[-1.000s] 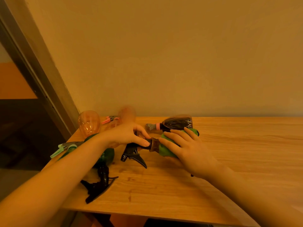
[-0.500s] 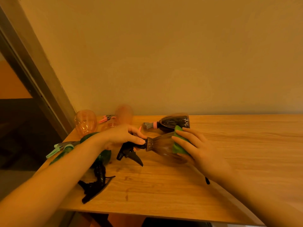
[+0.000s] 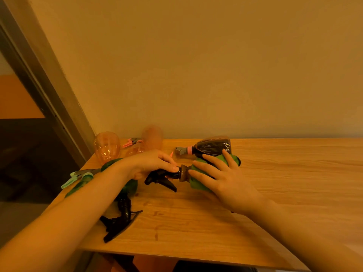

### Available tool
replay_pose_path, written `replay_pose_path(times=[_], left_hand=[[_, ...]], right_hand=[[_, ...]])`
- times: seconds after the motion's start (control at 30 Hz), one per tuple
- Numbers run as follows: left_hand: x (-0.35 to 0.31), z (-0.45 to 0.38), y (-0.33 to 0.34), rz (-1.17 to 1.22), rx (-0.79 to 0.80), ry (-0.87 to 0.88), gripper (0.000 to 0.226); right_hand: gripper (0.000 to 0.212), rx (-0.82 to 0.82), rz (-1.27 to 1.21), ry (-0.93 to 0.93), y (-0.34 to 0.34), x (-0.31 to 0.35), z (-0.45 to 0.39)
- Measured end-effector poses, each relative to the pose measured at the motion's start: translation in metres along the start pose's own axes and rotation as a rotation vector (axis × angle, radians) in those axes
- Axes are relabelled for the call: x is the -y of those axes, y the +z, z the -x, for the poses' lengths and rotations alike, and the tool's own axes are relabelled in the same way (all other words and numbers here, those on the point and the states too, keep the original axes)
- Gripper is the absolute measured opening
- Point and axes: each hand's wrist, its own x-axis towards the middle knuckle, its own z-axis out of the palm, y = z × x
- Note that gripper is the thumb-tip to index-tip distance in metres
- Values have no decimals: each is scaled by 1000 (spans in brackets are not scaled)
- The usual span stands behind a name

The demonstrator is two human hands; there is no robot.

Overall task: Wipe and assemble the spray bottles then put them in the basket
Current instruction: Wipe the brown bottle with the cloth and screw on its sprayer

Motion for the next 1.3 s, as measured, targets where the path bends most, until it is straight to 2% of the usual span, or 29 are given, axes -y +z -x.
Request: replay_pose_path(times=[0.1,0.2,0.27,0.4,0.53,0.63,0.8,1.3], left_hand=[[3,-2,-3,14,-25,-17,22],[6,-3,-4,23,-24,-7,15],[5,-2,-2,-4,-16,26,16],[-8,3,5,-336,-7,129,32],[-22,4,17,-571,91,175,75],[-26,-4,38,-690,68,271,97],[-23,-18,60,-867,-37,382,101],[-40,-19,61,-822,-75,483,96]], right_hand=[[52,-32,-141,86,0,-7,12],[55,-87,-517,294,3,-12,27],[57,-135,-640,361,6,-12,36],[56,-246,-696,420,11,-5,44],[57,-306,-761,478,13,4,47],[57,-318,-794,486,15,11,48],[57,-314,-830,525,16,18,50],[52,-421,-946,678,2,13,38]])
